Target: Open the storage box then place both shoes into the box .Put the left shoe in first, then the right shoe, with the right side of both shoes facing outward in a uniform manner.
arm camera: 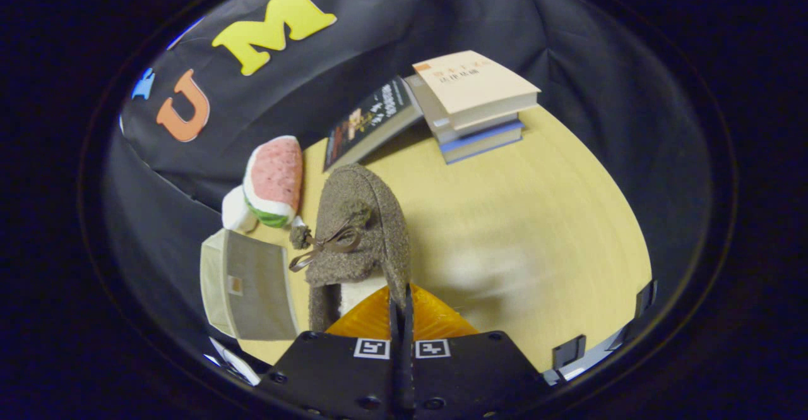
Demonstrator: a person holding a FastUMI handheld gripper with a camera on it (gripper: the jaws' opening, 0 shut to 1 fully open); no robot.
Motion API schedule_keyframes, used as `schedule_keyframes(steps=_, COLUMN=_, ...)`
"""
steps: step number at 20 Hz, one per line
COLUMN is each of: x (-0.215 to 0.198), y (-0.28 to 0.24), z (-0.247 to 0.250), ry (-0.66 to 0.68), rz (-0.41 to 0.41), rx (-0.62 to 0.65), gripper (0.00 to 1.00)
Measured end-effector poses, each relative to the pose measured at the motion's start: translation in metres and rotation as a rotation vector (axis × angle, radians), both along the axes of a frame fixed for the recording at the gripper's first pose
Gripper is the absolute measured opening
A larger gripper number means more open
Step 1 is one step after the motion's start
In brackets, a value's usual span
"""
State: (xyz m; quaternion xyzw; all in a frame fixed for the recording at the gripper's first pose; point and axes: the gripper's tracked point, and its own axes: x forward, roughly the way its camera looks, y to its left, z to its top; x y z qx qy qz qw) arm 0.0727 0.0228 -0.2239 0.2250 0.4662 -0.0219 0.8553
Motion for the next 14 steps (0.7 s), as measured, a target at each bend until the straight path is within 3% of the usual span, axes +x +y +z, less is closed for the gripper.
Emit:
schedule_keyframes(steps=7, x=0.023, y=0.172, z=0.086, ry=-0.1, rz=0.044, rx=-0.012, gripper=0.0)
schedule_keyframes(steps=10, x=0.035, y=0.251, z=0.083, ry=-0.106, rz=0.063, rx=-0.017, gripper=0.0)
schedule_keyframes(steps=14, x=0.032, y=0.319, z=0.051, ry=-0.06, rz=0.08, rx=-0.065, gripper=0.0)
